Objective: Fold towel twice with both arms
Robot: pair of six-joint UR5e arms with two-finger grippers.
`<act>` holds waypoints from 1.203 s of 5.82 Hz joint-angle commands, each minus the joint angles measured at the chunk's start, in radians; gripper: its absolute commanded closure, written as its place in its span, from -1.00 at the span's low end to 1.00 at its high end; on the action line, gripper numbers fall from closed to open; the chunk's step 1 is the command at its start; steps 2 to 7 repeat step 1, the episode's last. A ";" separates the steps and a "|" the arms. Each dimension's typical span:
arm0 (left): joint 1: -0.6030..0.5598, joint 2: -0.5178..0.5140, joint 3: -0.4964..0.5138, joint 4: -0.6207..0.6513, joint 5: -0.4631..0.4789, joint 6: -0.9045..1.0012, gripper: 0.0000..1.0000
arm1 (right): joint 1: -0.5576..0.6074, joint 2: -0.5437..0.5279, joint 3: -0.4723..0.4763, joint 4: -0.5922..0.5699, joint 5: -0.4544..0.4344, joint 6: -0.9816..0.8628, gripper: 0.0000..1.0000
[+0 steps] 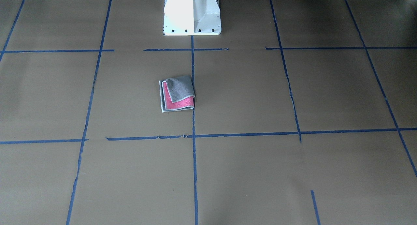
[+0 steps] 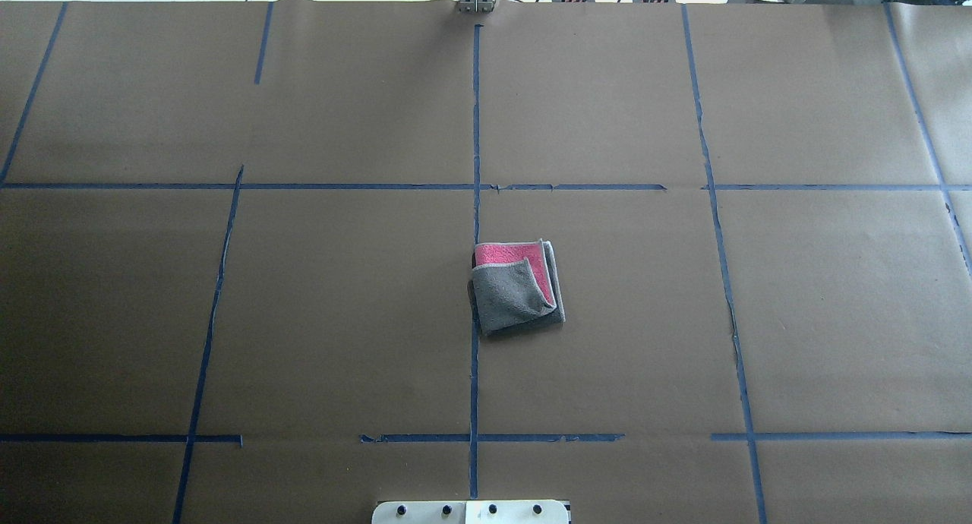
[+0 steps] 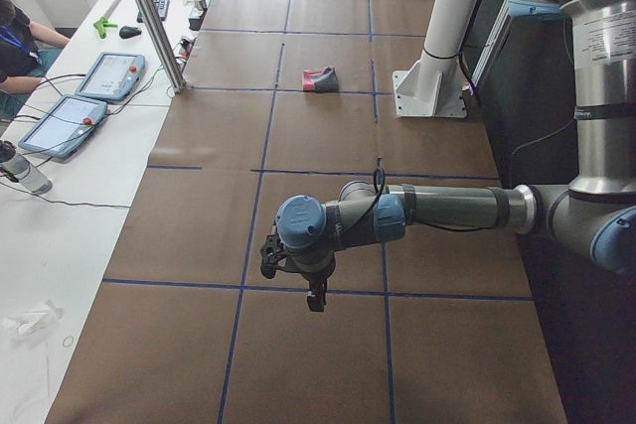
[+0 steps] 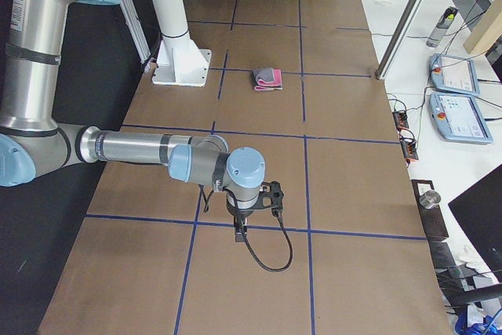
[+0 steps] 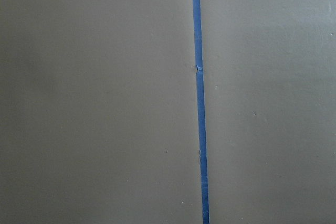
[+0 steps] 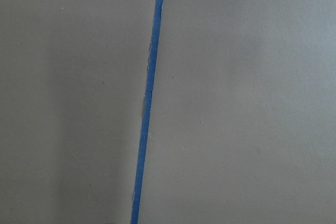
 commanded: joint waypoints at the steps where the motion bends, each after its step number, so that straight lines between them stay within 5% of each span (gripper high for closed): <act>1: 0.000 0.000 -0.001 0.000 0.000 0.000 -1.00 | 0.000 0.000 -0.002 0.000 0.000 -0.001 -1.00; 7: 0.000 0.000 -0.001 0.000 0.000 0.000 -1.00 | 0.000 0.000 -0.002 0.000 0.000 -0.001 -1.00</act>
